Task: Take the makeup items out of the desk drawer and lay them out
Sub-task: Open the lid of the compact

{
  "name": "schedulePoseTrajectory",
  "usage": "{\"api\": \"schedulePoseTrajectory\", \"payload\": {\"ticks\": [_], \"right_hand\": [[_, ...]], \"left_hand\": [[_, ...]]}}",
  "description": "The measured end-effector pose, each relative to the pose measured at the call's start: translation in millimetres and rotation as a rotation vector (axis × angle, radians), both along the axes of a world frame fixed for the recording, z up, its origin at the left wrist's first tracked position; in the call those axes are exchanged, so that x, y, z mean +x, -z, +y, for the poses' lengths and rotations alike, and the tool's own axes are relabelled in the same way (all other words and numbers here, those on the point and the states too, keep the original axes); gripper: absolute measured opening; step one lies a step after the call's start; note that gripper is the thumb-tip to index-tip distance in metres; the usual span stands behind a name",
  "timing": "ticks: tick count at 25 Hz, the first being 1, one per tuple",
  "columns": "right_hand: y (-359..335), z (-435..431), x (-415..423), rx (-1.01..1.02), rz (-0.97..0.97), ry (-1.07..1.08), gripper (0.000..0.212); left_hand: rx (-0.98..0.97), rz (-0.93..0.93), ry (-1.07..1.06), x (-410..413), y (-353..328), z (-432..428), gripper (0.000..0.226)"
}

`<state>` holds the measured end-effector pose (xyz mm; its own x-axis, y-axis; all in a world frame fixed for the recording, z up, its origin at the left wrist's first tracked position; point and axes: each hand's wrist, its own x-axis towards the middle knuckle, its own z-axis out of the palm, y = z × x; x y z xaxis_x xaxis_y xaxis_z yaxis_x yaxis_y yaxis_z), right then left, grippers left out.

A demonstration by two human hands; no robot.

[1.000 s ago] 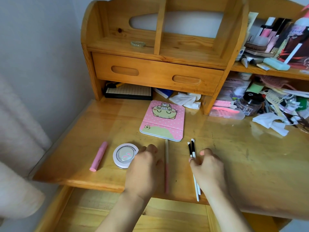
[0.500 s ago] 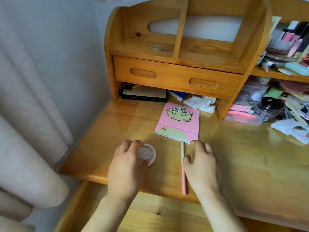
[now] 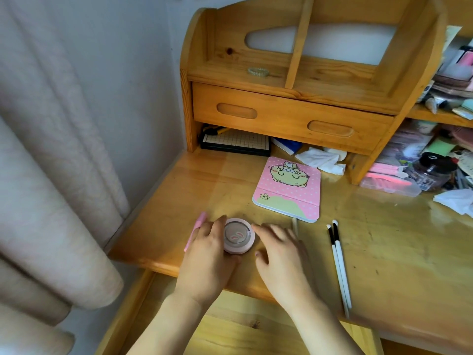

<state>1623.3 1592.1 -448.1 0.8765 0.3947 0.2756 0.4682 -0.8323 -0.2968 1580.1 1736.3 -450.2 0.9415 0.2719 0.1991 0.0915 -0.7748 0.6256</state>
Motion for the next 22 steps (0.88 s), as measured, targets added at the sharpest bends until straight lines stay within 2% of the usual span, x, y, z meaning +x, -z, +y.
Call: {"api": "schedulePoseTrajectory", "payload": {"ticks": [5, 13, 18, 22], "right_hand": [[-6.1, 4.5, 1.2, 0.060, -0.021, -0.180, 0.045], [-5.9, 13.0, 6.5, -0.241, -0.136, -0.350, 0.024], [-11.9, 24.5, -1.1, -0.544, -0.207, -0.376, 0.039], [-13.6, 26.3, -2.6, -0.619, -0.308, -0.360, 0.042]], "left_hand": [[-0.052, -0.088, 0.025, 1.8, -0.7, 0.4, 0.058], [-0.109, -0.138, 0.069, 1.1, -2.9, -0.5, 0.048], [-0.144, -0.104, 0.055, 1.9, 5.2, 2.9, 0.040], [-0.172, -0.108, 0.026, 2.1, 2.2, 0.4, 0.046]]}}
